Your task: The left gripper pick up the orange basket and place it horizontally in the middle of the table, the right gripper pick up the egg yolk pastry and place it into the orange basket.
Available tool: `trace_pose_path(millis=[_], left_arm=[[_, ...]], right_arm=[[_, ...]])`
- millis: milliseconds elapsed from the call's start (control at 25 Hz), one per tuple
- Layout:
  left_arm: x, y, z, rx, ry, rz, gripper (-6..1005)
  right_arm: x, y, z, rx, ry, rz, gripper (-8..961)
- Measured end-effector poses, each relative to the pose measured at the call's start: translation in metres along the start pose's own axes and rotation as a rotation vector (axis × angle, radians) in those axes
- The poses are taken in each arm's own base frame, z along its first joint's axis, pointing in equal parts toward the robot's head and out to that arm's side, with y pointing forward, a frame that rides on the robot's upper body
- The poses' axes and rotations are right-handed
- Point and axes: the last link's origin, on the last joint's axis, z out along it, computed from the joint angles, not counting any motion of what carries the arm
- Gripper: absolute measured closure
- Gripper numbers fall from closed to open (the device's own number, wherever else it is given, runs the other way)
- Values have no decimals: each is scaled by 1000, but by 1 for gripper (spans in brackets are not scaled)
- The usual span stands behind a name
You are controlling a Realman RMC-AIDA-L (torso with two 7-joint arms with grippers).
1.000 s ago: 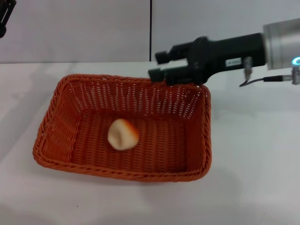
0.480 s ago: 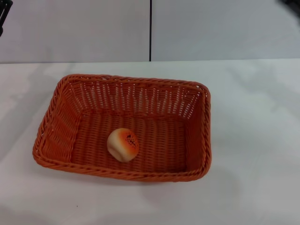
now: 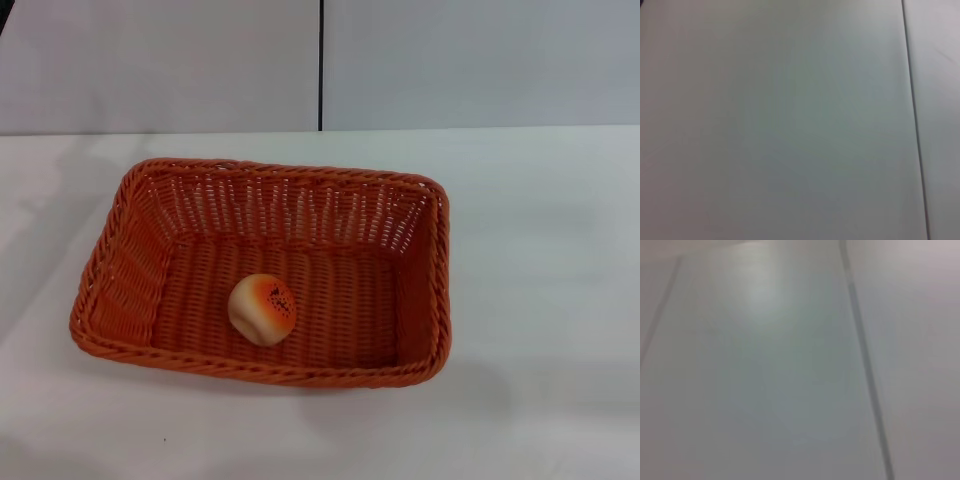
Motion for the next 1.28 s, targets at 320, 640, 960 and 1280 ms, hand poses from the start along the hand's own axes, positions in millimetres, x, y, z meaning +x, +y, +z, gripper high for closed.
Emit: trace_pose_path(millis=[320,640,960,1280], left_arm=[[-3,-1,-2,39,5,-16,441],[-6,0,-5,57,3,-35,435],[-7,3,-10,56,5,-52,432],[-6,6,-13,94,55,-69,432]], right_arm=[[-4,-6,-12,83,-47,32,366],[-4,3,-4,59,-99,78,366],[-3,3,11,43,-122,132,366],[-8,-16,0,128,-112,83,366]])
